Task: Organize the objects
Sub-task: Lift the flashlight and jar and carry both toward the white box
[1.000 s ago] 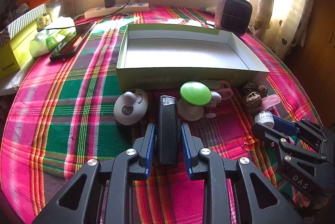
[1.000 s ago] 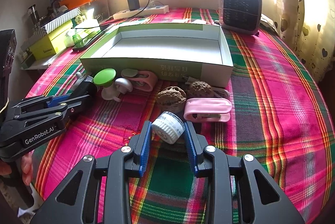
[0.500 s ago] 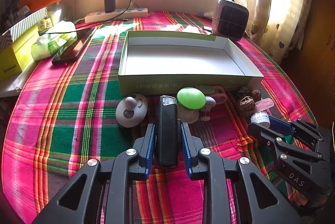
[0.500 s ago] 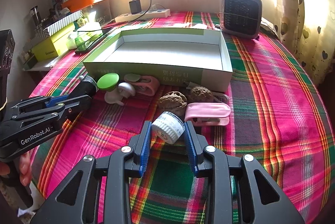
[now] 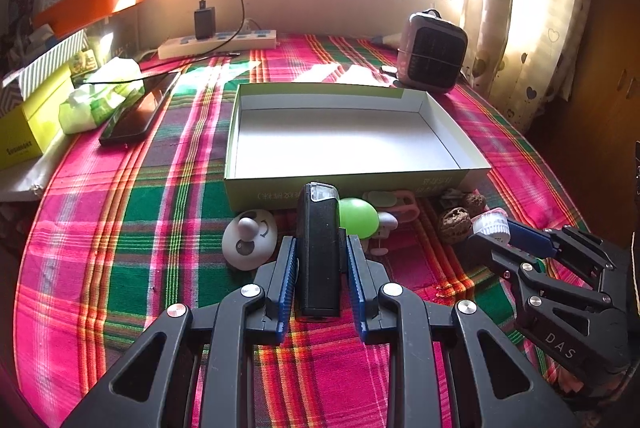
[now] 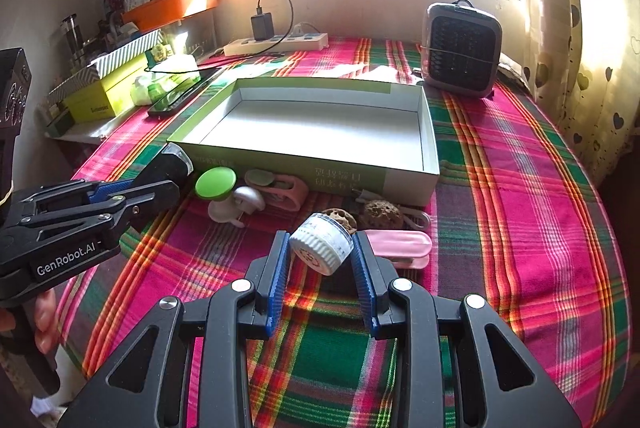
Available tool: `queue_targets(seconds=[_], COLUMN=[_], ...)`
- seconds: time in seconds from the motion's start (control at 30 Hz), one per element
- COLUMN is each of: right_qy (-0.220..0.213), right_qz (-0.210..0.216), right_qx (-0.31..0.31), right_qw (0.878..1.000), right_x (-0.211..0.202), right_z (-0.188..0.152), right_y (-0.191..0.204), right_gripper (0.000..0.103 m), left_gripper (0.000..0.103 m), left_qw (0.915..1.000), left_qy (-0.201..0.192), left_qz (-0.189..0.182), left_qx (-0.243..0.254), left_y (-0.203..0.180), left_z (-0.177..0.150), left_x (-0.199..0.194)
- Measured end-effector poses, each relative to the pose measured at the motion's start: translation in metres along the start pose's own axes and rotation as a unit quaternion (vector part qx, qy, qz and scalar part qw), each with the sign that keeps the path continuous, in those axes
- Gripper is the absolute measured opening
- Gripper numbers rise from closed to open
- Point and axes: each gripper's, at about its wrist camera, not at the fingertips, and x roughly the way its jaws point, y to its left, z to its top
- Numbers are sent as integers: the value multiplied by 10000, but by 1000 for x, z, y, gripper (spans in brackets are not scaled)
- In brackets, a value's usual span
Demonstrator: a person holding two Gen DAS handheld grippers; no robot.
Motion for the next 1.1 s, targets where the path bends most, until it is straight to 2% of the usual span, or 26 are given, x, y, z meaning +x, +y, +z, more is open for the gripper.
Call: queue_targets(seconds=[0.4, 1.1], right_qy=[-53, 43], right_qz=[-8, -140], right_qx=[-64, -47], right_qw=[10000, 9999], right_x=[5, 41], right_z=[21, 64], right_y=[-1, -20], right_gripper=[33, 33], left_gripper=[22, 22], left_qw=[9999, 10000], left_qy=[-66, -79], left_qz=[-32, 11], left_qx=[81, 46], left_y=[0, 9], left_z=[21, 60], left_x=[5, 35])
